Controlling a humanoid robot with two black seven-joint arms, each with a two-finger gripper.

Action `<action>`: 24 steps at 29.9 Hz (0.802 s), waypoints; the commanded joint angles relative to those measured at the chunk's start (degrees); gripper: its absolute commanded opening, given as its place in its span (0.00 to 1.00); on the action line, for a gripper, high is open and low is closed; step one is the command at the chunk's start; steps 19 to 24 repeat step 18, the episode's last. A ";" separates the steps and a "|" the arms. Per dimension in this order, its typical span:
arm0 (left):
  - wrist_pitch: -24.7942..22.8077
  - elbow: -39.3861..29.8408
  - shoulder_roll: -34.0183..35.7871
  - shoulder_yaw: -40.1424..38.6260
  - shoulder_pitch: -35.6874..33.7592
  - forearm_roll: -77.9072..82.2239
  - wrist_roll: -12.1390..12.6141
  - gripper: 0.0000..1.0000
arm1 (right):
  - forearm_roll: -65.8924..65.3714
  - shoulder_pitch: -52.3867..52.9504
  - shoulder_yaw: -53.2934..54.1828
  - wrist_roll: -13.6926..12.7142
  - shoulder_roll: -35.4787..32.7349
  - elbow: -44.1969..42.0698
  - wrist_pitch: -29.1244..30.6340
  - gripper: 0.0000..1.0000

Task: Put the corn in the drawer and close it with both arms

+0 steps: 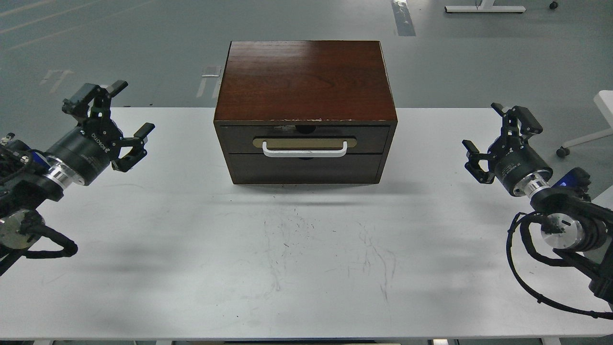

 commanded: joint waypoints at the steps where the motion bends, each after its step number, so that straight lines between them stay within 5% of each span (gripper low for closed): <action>1: 0.17 1.02 -1.13 0.01 0.88 0.07 0.12 1.00 | 0.00 -0.05 0.00 0.00 1.07 0.08 0.10 1.00; 24: -0.53 1.37 -2.45 0.01 2.90 0.77 0.30 1.00 | 0.00 0.04 0.09 0.00 2.13 0.08 0.01 1.00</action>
